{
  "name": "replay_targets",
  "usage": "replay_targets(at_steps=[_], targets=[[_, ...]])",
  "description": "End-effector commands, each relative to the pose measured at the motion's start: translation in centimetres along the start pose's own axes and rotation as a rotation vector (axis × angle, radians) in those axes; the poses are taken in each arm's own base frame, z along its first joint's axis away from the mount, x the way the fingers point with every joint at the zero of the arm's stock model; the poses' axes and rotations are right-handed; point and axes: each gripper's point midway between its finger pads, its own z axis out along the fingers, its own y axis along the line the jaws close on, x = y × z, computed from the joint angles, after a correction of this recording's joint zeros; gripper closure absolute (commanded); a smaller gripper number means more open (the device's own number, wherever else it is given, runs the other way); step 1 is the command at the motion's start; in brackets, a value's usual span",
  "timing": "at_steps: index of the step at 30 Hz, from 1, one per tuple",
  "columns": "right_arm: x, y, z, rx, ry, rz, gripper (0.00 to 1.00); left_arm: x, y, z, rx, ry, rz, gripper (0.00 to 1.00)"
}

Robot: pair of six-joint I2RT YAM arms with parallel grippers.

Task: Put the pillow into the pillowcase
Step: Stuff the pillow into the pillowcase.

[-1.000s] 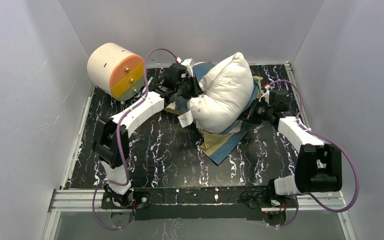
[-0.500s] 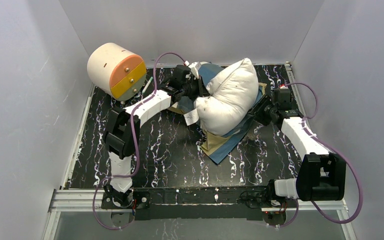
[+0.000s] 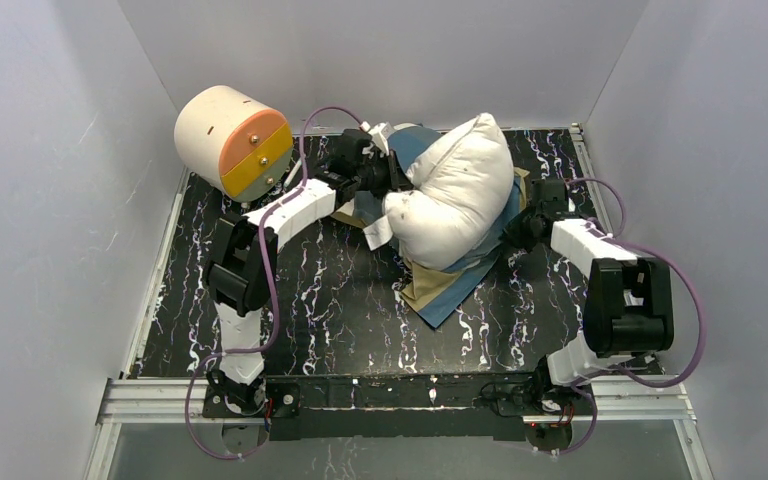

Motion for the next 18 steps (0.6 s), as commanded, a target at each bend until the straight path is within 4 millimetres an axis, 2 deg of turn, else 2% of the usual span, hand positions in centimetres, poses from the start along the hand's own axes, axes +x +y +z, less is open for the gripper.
replay_targets(at_steps=[1,3,6,8,12,15,18], targets=[[-1.0,-3.8,0.5,0.092,-0.051,-0.023,0.99,4.0,18.6,-3.4,-0.588,0.099,-0.137,1.00],[-1.2,-5.6,0.3,0.080,-0.081,-0.002,0.99,2.6,20.1,-4.8,-0.654,0.063,-0.146,1.00],[-1.0,-6.2,0.1,0.043,-0.097,-0.039,0.99,1.4,21.8,-6.4,-0.705,0.022,-0.173,1.00],[-0.8,-5.2,0.1,-0.028,-0.088,-0.070,0.99,1.3,22.0,-6.4,-0.696,0.026,-0.175,1.00],[-1.7,-2.6,-0.7,-0.108,-0.070,-0.087,0.97,2.7,21.1,-4.9,-0.599,0.070,-0.215,1.00],[-2.1,-0.2,-2.2,-0.141,-0.031,-0.093,0.86,4.3,21.3,-4.6,-0.576,0.091,-0.233,1.00],[-1.7,1.2,-3.8,-0.128,-0.019,-0.096,0.79,5.4,21.2,-4.2,-0.551,0.112,-0.238,1.00]])
